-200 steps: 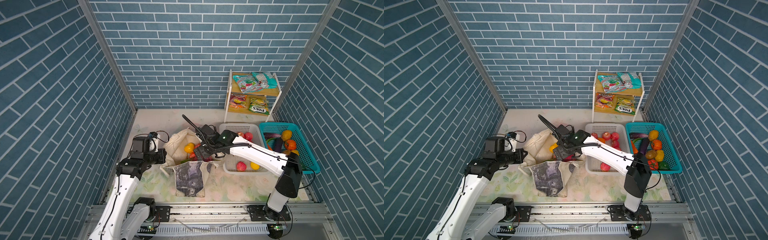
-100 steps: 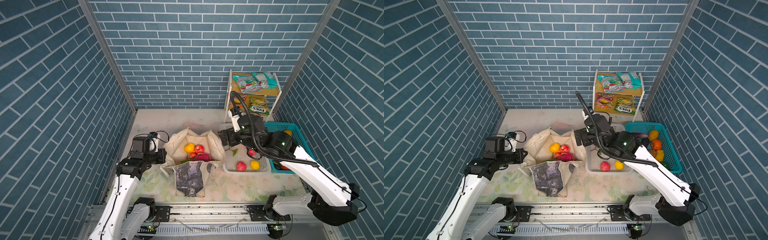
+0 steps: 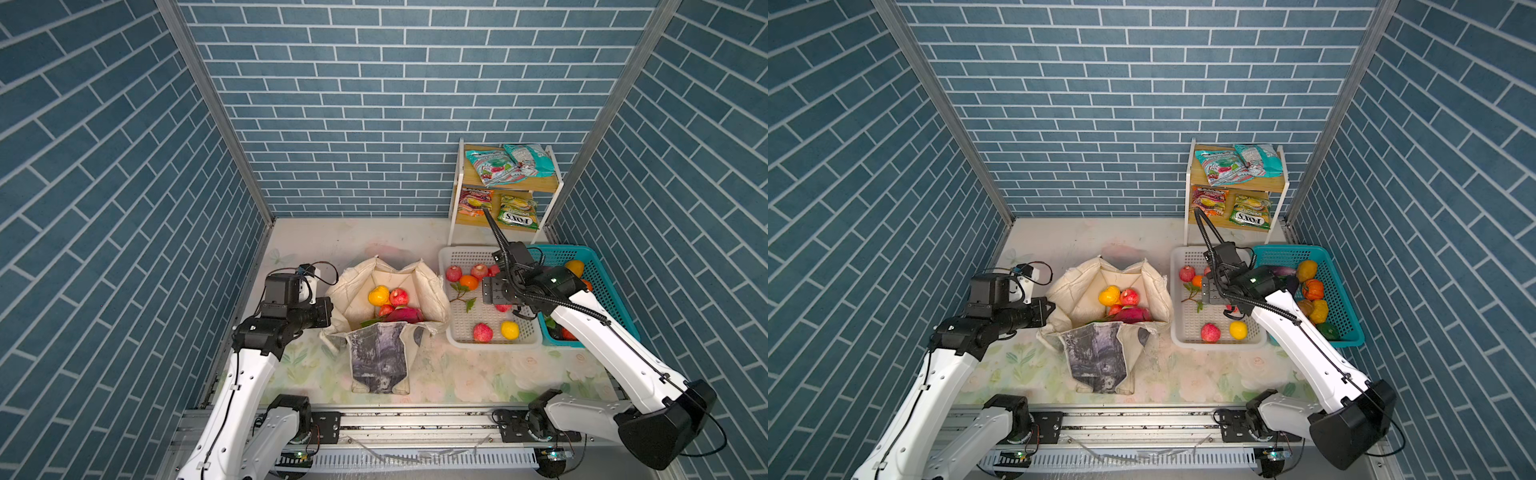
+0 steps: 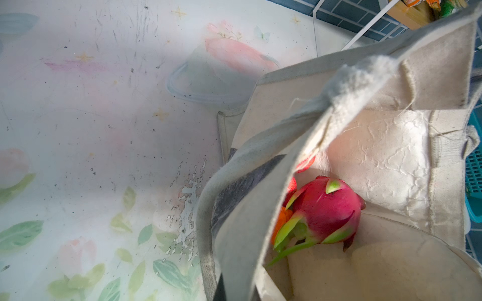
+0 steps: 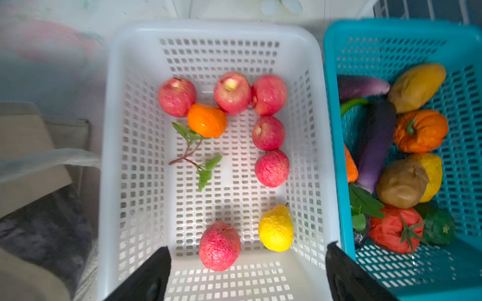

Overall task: Place the food into the grocery bag and tie it
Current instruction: 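Move the right gripper back over the teal vegetable basket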

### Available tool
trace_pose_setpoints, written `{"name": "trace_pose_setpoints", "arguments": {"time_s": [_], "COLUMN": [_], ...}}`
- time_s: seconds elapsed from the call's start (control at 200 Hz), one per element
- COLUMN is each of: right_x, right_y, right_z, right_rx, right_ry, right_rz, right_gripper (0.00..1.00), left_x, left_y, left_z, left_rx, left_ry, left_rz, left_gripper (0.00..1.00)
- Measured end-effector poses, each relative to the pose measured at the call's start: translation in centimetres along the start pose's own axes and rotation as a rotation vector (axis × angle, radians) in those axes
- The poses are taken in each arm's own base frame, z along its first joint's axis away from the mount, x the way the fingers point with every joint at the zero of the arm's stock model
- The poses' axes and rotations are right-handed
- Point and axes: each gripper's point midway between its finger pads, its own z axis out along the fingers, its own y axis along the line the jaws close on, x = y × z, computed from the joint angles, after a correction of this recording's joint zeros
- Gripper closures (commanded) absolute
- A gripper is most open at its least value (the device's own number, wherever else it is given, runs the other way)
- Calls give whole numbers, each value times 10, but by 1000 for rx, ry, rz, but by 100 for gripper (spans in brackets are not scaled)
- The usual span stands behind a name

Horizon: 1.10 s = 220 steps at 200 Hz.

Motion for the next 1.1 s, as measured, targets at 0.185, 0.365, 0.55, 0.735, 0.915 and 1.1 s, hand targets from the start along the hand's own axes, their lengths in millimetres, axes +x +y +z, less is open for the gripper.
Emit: {"name": "trace_pose_setpoints", "arguments": {"time_s": [0.185, 0.365, 0.55, 0.735, 0.915, 1.1], "right_x": [15, 13, 5, 5, 6, 15], "right_y": [-18, -47, -109, -172, -211, -233], "right_z": [18, 25, 26, 26, 33, 53], "right_rx": [16, 71, 193, 264, 282, 289], "right_ry": [78, 89, 66, 42, 33, 72], "right_rz": [89, 180, 361, 591, 775, 940], "right_gripper": [11, 11, 11, 11, 10, 11], "left_x": [0, 0, 0, 0, 1, 1], "left_y": [0, 0, 0, 0, 1, 2], "left_z": [0, 0, 0, 0, 4, 4], "left_rx": [0, 0, 1, 0, -3, -3], "left_ry": [0, 0, 0, 2, 15, 14], "left_rz": [0, 0, 0, -1, -5, -5], "left_gripper": [100, 100, 100, 100, 100, 100]}}
